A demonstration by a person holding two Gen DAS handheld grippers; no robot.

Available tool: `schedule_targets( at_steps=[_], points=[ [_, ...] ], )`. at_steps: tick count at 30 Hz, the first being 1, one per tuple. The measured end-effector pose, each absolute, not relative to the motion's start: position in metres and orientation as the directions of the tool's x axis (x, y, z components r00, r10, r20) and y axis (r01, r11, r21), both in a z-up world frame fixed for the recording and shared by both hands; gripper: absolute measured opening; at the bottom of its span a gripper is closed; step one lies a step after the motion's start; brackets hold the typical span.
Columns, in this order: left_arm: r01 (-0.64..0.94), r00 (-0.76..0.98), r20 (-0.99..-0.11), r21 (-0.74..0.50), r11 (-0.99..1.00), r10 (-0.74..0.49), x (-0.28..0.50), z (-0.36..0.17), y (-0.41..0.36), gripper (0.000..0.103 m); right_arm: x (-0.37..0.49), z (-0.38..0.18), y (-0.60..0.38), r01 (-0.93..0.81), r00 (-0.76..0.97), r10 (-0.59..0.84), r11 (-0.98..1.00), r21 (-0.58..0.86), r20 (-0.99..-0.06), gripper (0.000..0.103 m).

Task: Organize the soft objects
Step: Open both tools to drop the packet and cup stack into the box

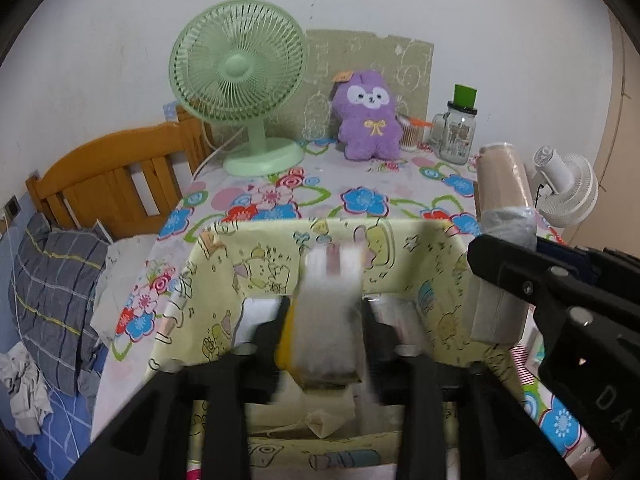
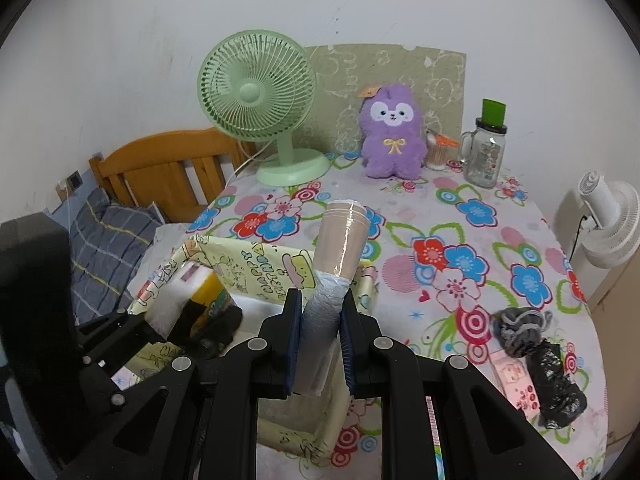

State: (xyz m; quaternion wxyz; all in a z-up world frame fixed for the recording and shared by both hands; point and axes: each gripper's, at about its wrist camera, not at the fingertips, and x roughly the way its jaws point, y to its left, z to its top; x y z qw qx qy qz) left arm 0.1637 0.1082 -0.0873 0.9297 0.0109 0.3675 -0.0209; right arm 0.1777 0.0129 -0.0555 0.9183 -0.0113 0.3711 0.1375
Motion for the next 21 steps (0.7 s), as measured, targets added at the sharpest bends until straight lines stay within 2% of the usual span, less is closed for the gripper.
schedule_targets(
  at_steps=[1,3,12,18,19,21],
  points=[
    [0.043,0.726,-0.687,0.000,0.999,-0.031,0.164,-0.090,0.110,0.063,0.180,-0.058,0.015,-0.265,0.681,0.248,0.961,0.084,-0.689,0.021],
    [0.020,0.719,-0.695,-0.006,1.000,-0.018,0.165,-0.094,0.114,0.068,0.183,-0.061,0.018,-0.271,0.671,0.256,0.958,0.092,-0.696,0.021],
    [0.029,0.707,-0.707,0.016,0.999,-0.009,0.157,-0.102,0.118,0.081,0.192,-0.078,0.032,-0.313,0.625,0.315,0.939,0.141,-0.715,0.021],
    [0.031,0.707,-0.708,0.015,0.999,-0.011,0.157,-0.101,0.119,0.085,0.193,-0.086,0.040,-0.325,0.610,0.314,0.936,0.132,-0.727,0.023],
    [0.031,0.708,-0.707,0.014,0.999,-0.012,0.157,-0.101,0.119,0.086,0.192,-0.087,0.041,-0.329,0.606,0.314,0.935,0.129,-0.730,0.027],
    [0.027,0.707,-0.707,0.002,1.000,-0.018,0.156,-0.100,0.122,0.087,0.192,-0.088,0.041,-0.325,0.604,0.313,0.936,0.131,-0.733,0.043]
  ],
)
